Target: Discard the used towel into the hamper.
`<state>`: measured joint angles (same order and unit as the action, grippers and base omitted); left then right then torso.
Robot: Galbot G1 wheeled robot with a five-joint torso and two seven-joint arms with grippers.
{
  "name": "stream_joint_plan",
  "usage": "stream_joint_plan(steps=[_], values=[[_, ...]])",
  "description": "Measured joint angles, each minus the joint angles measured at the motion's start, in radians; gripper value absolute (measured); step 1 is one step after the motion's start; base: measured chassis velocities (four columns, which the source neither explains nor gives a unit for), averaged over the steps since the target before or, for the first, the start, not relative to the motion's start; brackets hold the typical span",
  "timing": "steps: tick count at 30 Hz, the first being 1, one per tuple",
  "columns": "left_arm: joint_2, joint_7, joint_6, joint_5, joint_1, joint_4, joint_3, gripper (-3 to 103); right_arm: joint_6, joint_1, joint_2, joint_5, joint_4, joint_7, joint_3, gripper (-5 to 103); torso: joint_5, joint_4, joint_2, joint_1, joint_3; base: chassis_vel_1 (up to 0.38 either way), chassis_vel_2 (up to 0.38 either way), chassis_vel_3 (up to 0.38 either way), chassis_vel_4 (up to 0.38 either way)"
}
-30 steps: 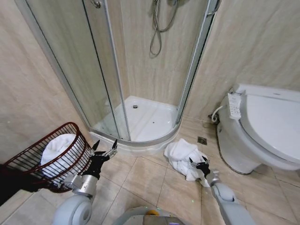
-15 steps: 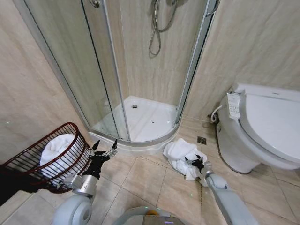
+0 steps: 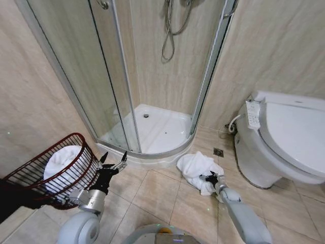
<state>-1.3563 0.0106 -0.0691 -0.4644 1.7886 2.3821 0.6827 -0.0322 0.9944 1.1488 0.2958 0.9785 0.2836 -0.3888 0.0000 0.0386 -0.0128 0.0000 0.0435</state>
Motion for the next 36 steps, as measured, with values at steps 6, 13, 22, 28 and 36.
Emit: stream_joint_plan(steps=[6,13,22,28,36], values=[[0.000,0.000,0.000,0.000,0.000,0.000,0.000,100,0.005,0.013,0.003,0.005,0.033,0.002,-0.004,76,0.0001,-0.0001,0.000,0.000,0.000,0.000,0.000,0.000,0.000],[0.000,0.000,0.000,0.000,0.000,0.000,0.000,100,0.006,0.048,0.003,0.009,0.107,0.000,-0.021,56,0.0002,-0.0001,-0.001,0.000,0.001,0.000,0.000,0.000,0.000],[0.000,0.000,0.000,0.000,0.000,0.000,0.000,100,0.024,0.115,0.014,0.005,0.234,0.001,-0.077,32,0.0002,0.0000,-0.001,0.000,0.001,0.000,0.000,0.000,0.000],[0.000,0.000,0.000,0.000,0.000,0.000,0.000,100,0.088,0.171,0.024,-0.031,0.287,0.001,-0.124,16,0.0001,0.0000,-0.001,0.000,0.001,0.000,0.000,0.000,0.000],[0.000,0.000,0.000,0.000,0.000,0.000,0.000,100,0.137,0.227,0.039,-0.064,0.325,0.001,-0.173,7,0.0000,0.0001,-0.001,0.000,0.001,0.000,0.000,0.000,0.000]])
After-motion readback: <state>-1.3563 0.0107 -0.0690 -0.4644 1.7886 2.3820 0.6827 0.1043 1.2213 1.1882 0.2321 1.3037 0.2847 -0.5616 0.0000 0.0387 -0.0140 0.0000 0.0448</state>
